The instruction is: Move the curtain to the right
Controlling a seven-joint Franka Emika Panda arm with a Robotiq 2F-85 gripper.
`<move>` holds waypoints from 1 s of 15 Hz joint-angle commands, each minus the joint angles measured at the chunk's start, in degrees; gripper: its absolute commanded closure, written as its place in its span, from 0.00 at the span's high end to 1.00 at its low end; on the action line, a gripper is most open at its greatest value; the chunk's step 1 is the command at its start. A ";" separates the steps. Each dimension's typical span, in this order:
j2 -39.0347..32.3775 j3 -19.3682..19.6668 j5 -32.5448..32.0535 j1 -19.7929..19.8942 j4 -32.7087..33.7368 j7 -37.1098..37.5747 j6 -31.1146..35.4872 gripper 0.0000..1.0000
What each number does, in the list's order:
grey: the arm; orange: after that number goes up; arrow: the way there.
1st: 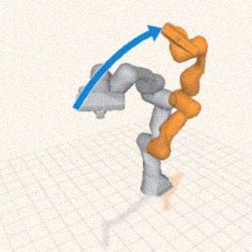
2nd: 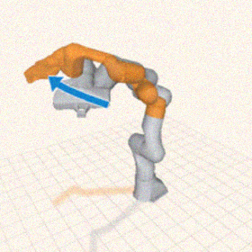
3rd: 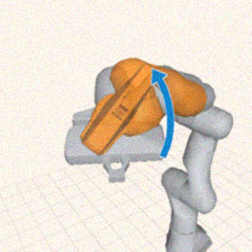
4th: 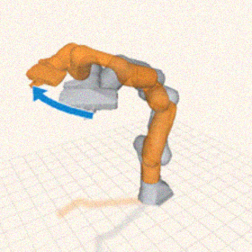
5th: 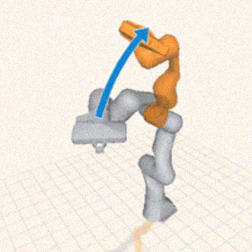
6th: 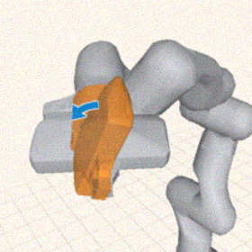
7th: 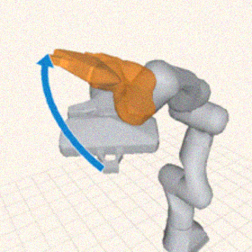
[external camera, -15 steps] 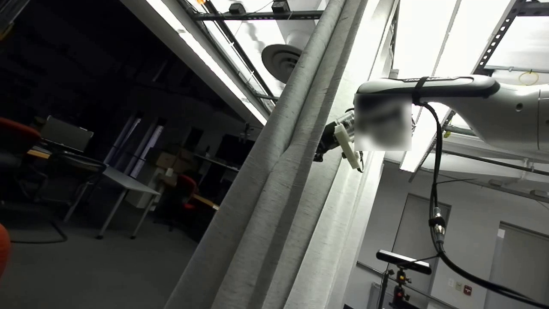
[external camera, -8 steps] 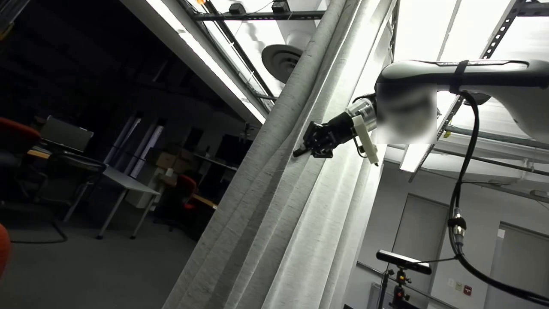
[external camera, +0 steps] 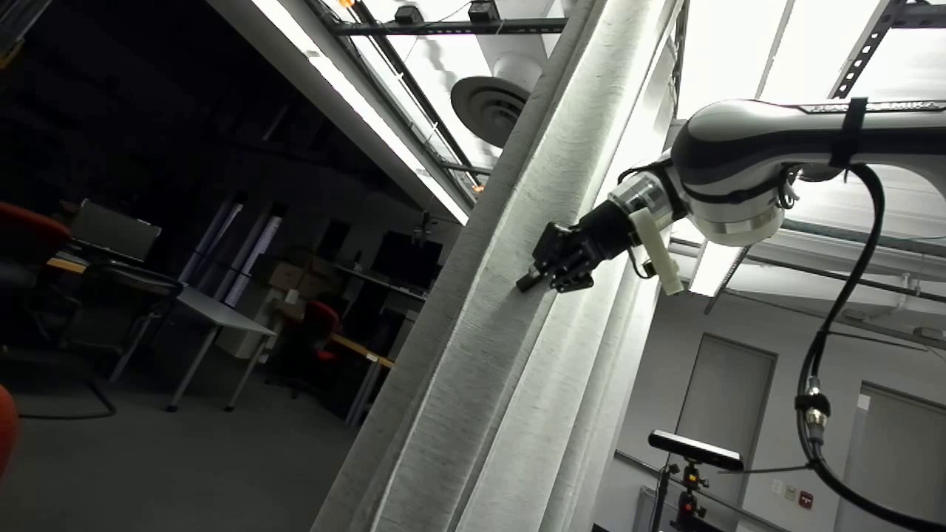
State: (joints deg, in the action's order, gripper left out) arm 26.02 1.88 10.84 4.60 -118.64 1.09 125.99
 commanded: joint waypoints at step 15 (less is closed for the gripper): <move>15.06 -5.80 -5.94 -4.36 -18.83 0.77 -1.70 1.00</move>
State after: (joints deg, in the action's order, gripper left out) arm 36.26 -2.99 6.75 1.94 -134.47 1.17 125.22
